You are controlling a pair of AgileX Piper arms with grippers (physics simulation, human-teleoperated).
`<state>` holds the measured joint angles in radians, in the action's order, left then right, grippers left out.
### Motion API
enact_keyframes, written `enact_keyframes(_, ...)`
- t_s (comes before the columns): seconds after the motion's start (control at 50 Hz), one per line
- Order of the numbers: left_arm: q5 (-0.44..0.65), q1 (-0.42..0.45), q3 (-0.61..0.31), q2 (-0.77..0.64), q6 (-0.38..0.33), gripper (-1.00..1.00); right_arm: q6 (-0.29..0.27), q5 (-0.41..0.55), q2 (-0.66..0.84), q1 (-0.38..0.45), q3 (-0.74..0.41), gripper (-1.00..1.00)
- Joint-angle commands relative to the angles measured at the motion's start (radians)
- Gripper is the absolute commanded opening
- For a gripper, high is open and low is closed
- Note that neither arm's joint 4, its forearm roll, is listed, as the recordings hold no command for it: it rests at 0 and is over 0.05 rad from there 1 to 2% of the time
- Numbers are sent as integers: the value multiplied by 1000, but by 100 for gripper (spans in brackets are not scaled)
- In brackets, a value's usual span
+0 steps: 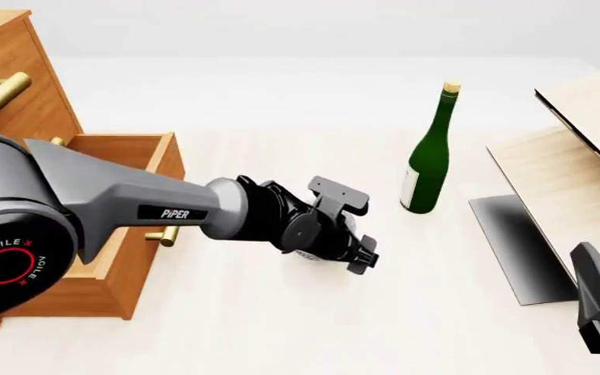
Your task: Put the bowl in the bottom drawer of the cabinet.
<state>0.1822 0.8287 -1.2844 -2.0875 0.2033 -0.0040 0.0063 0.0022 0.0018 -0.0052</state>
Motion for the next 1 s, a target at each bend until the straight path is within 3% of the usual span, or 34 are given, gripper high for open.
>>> enact_keyframes(0.02, -7, 6, 4, 1, -2, 100, 0, 0, 0, 0, 0, 100)
enact_keyframes(0.04, -7, 6, 4, 1, -2, 100, 0, 0, 0, 0, 0, 100)
enact_keyframes(0.06, -5, 7, 4, 4, -8, -100, 0, 0, 0, 0, 0, 100)
enact_keyframes(0.44, -20, -27, 14, 36, -46, -100, 0, 0, 0, 0, 0, 100)
enact_keyframes(1.0, -10, -59, 37, 226, -65, -100, 0, 0, 0, 0, 0, 100)
